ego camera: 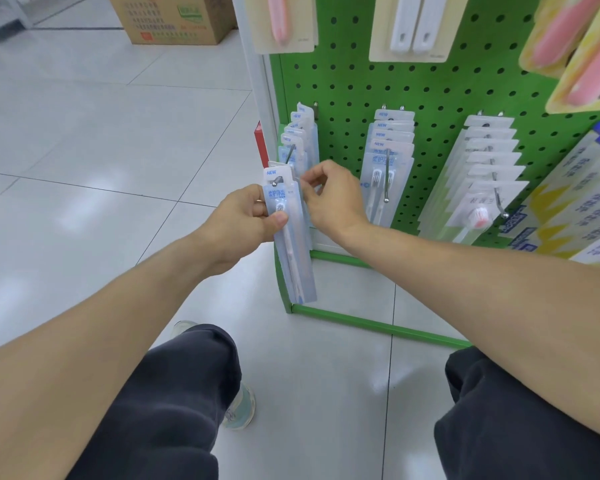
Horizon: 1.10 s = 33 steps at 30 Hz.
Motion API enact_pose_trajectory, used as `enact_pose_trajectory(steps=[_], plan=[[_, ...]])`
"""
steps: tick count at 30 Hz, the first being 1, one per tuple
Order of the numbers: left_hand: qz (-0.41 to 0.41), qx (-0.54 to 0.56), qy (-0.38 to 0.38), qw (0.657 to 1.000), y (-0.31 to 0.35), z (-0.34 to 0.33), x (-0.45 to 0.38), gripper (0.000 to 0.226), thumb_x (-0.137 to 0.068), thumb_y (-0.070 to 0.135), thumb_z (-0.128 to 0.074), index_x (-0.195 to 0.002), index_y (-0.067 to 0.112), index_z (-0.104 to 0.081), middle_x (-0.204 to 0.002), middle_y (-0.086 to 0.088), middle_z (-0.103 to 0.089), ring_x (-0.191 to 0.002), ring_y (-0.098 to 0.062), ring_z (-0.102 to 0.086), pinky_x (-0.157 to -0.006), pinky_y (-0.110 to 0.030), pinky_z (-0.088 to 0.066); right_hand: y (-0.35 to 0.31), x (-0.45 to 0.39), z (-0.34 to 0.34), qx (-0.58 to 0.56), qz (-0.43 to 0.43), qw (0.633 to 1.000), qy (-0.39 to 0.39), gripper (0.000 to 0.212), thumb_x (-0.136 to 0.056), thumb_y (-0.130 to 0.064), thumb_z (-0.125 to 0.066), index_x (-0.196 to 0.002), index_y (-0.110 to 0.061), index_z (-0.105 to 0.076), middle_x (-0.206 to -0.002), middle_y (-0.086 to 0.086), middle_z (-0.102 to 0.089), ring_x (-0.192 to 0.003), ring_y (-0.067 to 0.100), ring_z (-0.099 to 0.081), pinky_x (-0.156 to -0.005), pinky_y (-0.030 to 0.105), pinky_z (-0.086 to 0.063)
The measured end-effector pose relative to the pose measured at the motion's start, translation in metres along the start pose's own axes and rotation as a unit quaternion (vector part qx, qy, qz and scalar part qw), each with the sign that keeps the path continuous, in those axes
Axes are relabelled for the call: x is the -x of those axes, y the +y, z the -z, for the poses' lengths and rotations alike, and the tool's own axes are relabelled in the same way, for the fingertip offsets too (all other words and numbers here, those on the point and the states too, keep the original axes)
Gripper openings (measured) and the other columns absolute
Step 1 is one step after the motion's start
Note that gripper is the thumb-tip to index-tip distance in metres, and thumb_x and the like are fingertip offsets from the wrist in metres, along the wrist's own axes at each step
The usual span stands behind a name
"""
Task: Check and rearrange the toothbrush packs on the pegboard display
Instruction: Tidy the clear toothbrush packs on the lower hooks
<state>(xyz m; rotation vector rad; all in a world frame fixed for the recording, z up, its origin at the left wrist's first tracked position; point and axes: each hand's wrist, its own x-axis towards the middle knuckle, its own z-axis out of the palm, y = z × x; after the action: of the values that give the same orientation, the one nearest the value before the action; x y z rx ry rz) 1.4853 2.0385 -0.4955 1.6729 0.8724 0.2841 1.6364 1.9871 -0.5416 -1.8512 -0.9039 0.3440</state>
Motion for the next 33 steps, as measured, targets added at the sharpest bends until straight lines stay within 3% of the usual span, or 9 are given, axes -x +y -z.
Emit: enact_pose_trajectory(steps=[5, 10, 14, 18, 20, 23, 28, 31, 33], plan=[[0.012, -0.004, 0.008, 1.000, 0.001, -0.001, -0.003, 0.026, -0.098, 0.001, -0.058, -0.124, 0.003, -0.055, -0.117, -0.016, -0.071, -0.111, -0.030, -0.068, -0.103, -0.046, -0.052, -0.001, -0.006, 0.006, -0.027, 0.045, 0.997, 0.050, 0.026, -0.090, -0.019, -0.074, -0.110, -0.011, -0.059, -0.103, -0.003, -0.059, -0.090, 0.012, -0.051, -0.081, 0.025, -0.045], [0.033, 0.011, 0.018, 0.999, 0.006, -0.003, -0.003, 0.022, -0.097, 0.008, -0.063, -0.119, 0.009, -0.059, -0.119, -0.010, -0.070, -0.110, -0.024, -0.067, -0.105, -0.046, -0.050, -0.003, -0.016, 0.012, -0.056, 0.078, 0.994, 0.047, 0.019, -0.090, -0.019, -0.074, -0.104, -0.011, -0.064, -0.093, -0.004, -0.062, -0.075, -0.001, -0.051, -0.071, 0.013, -0.043], [0.024, 0.001, 0.040, 0.999, 0.004, -0.004, -0.005, 0.024, -0.096, 0.024, -0.066, -0.116, 0.012, -0.061, -0.116, -0.006, -0.071, -0.111, -0.021, -0.067, -0.103, -0.044, -0.051, -0.006, -0.019, 0.015, -0.058, 0.120, 0.989, 0.060, 0.020, -0.090, -0.018, -0.073, -0.106, -0.013, -0.062, -0.095, 0.000, -0.060, -0.076, 0.001, -0.049, -0.070, 0.010, -0.041], [0.002, -0.035, 0.072, 0.997, 0.002, -0.006, -0.008, 0.036, -0.088, 0.041, -0.072, -0.109, 0.015, -0.061, -0.114, -0.010, -0.071, -0.105, -0.024, -0.069, -0.098, -0.046, -0.054, -0.010, -0.020, 0.015, -0.021, 0.168, 0.985, 0.036, 0.018, -0.095, -0.017, -0.067, -0.113, -0.016, -0.066, -0.096, 0.002, -0.057, -0.072, 0.004, -0.047, -0.071, 0.015, -0.043], [-0.007, -0.080, 0.102, 0.992, 0.000, -0.007, -0.010, 0.039, -0.088, 0.046, -0.071, -0.108, 0.015, -0.058, -0.112, -0.011, -0.068, -0.094, -0.021, -0.066, -0.088, -0.040, -0.055, -0.011, -0.021, 0.015, -0.008, 0.174, 0.984, 0.030, 0.018, -0.095, -0.017, -0.066, -0.113, -0.016, -0.068, -0.096, 0.001, -0.056, -0.071, 0.002, -0.046, -0.071, 0.017, -0.043], [-0.025, -0.128, 0.138, 0.982, 0.001, -0.011, -0.010, 0.042, -0.089, 0.047, -0.070, -0.112, 0.016, -0.051, -0.107, 0.001, -0.065, -0.091, -0.011, -0.063, -0.074, -0.027, -0.051, -0.015, -0.023, 0.015, -0.010, 0.164, 0.986, 0.031, 0.008, -0.096, -0.016, -0.064, -0.103, -0.013, -0.065, -0.093, 0.000, -0.059, -0.074, 0.002, -0.050, -0.071, 0.019, -0.042], [-0.088, -0.141, 0.196, 0.966, 0.006, -0.016, -0.009, 0.040, -0.088, 0.045, -0.073, -0.109, 0.020, -0.049, -0.101, 0.009, -0.065, -0.093, -0.010, -0.064, -0.075, -0.023, -0.051, -0.020, -0.018, 0.014, -0.012, 0.140, 0.990, 0.026, 0.006, -0.101, -0.016, -0.053, -0.096, -0.014, -0.052, -0.090, -0.007, -0.055, -0.091, 0.019, -0.052, -0.078, 0.031, -0.044], [-0.103, -0.138, 0.211, 0.962, 0.009, -0.017, -0.008, 0.034, -0.090, 0.042, -0.071, -0.105, 0.020, -0.050, -0.094, 0.014, -0.062, -0.087, -0.003, -0.062, -0.068, -0.016, -0.047, -0.021, -0.010, 0.014, 0.009, 0.136, 0.990, 0.045, 0.010, -0.102, -0.014, -0.046, -0.094, -0.016, -0.043, -0.084, -0.016, -0.044, -0.090, 0.019, -0.045, -0.076, 0.032, -0.038], [-0.096, -0.139, 0.209, 0.963, 0.009, -0.017, -0.009, 0.034, -0.090, 0.042, -0.070, -0.106, 0.020, -0.050, -0.094, 0.014, -0.062, -0.087, -0.004, -0.062, -0.067, -0.015, -0.046, -0.021, -0.004, 0.013, 0.014, 0.134, 0.990, 0.044, 0.011, -0.103, -0.013, -0.043, -0.094, -0.016, -0.039, -0.083, -0.015, -0.042, -0.089, 0.022, -0.047, -0.078, 0.038, -0.041]])
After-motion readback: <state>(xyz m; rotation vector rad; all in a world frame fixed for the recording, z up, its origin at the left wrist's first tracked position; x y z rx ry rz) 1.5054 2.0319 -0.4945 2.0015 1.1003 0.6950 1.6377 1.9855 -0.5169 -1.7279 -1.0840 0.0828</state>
